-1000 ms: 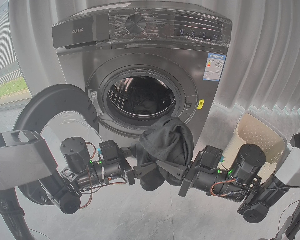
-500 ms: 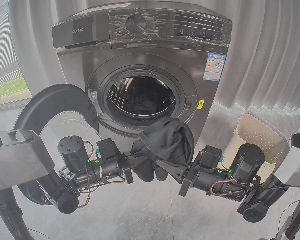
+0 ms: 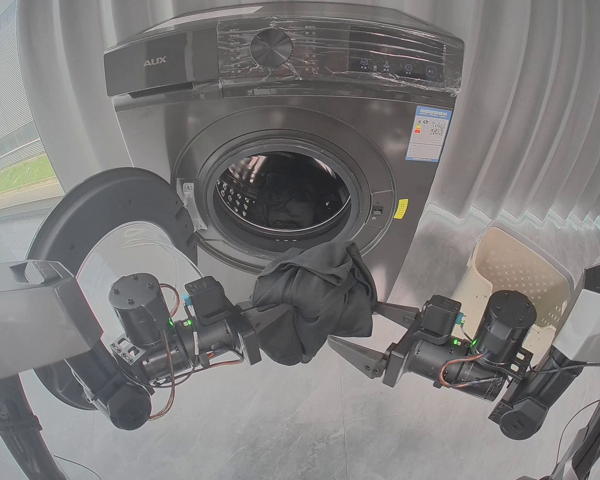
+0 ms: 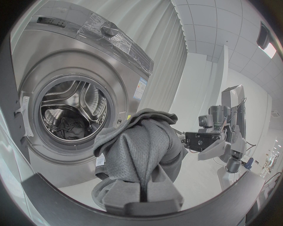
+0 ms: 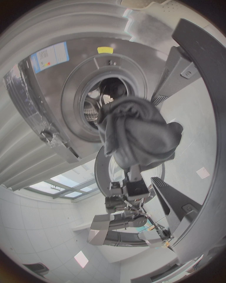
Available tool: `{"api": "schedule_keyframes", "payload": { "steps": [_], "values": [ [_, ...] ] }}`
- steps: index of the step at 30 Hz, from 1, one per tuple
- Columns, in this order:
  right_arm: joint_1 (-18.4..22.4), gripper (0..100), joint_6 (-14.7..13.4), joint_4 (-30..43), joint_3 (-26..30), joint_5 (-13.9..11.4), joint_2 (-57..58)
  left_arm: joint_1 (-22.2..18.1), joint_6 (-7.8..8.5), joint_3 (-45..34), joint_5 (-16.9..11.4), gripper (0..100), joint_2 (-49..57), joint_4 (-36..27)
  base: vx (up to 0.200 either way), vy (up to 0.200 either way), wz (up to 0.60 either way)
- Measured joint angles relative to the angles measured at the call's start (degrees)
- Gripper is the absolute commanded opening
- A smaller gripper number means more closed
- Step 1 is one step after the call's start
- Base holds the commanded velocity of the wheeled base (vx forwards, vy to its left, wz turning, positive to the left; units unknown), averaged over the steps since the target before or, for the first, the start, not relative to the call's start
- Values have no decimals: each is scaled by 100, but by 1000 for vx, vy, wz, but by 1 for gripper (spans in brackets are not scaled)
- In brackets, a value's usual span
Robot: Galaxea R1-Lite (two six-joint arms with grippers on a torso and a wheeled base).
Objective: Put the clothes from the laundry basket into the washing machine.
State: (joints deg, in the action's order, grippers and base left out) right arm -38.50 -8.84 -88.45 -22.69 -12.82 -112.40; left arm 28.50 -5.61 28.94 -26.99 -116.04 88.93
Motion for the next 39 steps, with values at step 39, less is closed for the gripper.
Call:
{"api": "schedule_keyframes", "payload": {
  "steps": [39],
  "values": [
    [984, 100, 472, -33, 251, 924, -23, 263, 195, -1101, 2701, 0, 700, 5, 0, 0, 0]
  ]
}}
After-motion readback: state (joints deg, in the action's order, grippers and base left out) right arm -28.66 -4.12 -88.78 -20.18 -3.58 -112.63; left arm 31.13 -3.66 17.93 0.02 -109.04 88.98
